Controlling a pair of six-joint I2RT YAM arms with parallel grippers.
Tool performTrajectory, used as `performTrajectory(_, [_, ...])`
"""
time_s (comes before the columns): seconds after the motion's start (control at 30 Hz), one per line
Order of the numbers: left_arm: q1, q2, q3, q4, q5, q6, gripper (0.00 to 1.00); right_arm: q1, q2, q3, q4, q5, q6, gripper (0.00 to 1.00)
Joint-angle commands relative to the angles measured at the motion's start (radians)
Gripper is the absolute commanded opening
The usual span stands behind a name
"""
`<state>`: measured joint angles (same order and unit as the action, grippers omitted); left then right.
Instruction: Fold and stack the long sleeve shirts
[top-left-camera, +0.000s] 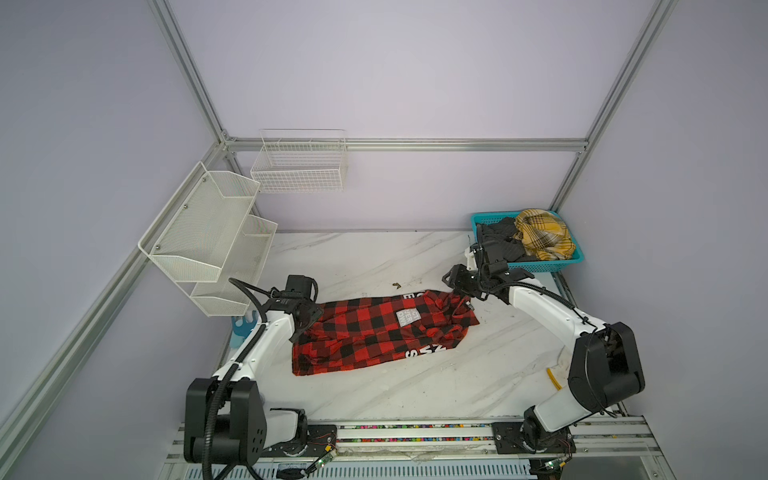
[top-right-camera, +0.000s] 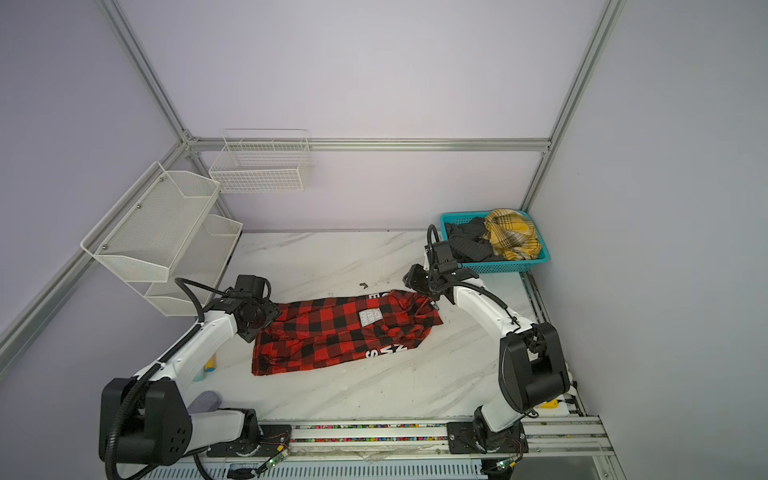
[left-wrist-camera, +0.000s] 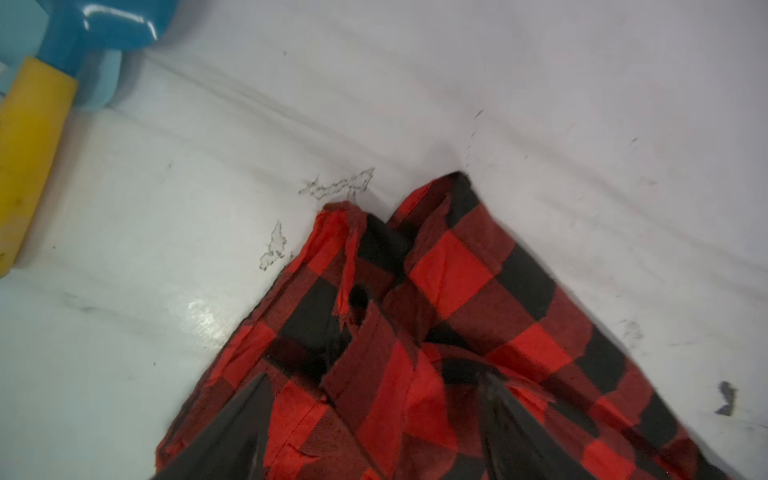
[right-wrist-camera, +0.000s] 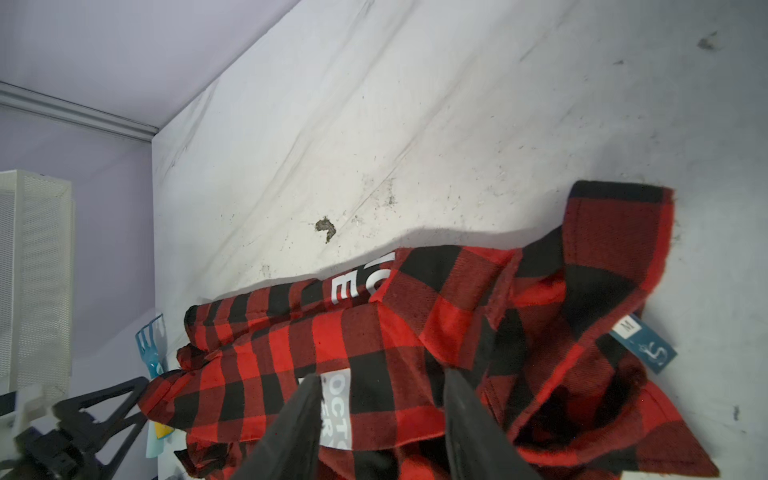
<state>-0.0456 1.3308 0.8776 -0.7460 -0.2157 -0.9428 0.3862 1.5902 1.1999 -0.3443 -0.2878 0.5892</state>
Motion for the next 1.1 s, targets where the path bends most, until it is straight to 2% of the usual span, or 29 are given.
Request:
performTrajectory(0.0, [0.011,0.036,0.094,-0.072,0.043,-0.005,0.71,0.062,0.081,0.049,-0.041,0.018,-0.004,0.45])
performTrajectory(0.03, [0.010,0.048,0.099,-0.072,0.047,-0.005,0.66,0.077,0.103,0.063,-0.033,0.017,0.000,0.44])
performTrajectory(0.1, [0.013,0.071,0.119,-0.073,0.045,0.007,0.46,0.095,0.146,0.081,-0.012,0.015,0.014,0.40])
performTrajectory(0.2, [0.014,0.118,0.178,-0.090,0.058,0.025,0.24,0.095,0.209,0.088,0.031,-0.005,0.029,0.32])
performTrajectory(0.3, [0.014,0.121,0.233,-0.090,0.068,0.029,0.09,0.096,0.275,0.102,0.034,-0.003,0.025,0.22])
performTrajectory(0.4, [0.013,0.120,0.257,-0.075,0.064,0.040,0.00,0.095,0.316,0.091,0.037,0.009,0.025,0.15])
performTrajectory(0.6, [0.013,0.063,0.211,0.079,0.086,0.088,0.00,0.094,0.312,0.047,0.068,0.021,0.041,0.14])
performTrajectory(0.7, [0.018,0.014,0.130,0.156,0.026,0.084,0.00,0.094,0.293,0.031,0.107,-0.006,0.048,0.15])
performTrajectory(0.8, [0.020,-0.024,-0.003,0.295,0.027,0.085,0.00,0.094,0.267,0.015,0.143,-0.025,0.066,0.17])
performTrajectory(0.83, [0.025,-0.030,-0.044,0.324,0.035,0.077,0.05,0.095,0.260,0.014,0.150,-0.028,0.072,0.17])
performTrajectory(0.87, [0.030,-0.039,-0.080,0.346,0.052,0.062,0.15,0.094,0.253,0.008,0.155,-0.035,0.076,0.18])
performTrajectory(0.97, [0.034,-0.071,-0.176,0.351,0.048,0.019,0.50,0.095,0.226,-0.006,0.156,-0.043,0.081,0.21])
performTrajectory(1.03, [0.035,-0.096,-0.206,0.313,0.028,-0.010,0.64,0.101,0.200,-0.015,0.149,-0.045,0.080,0.31])
performTrajectory(1.07, [0.035,-0.111,-0.207,0.283,0.019,-0.016,0.68,0.103,0.183,-0.016,0.135,-0.043,0.077,0.40])
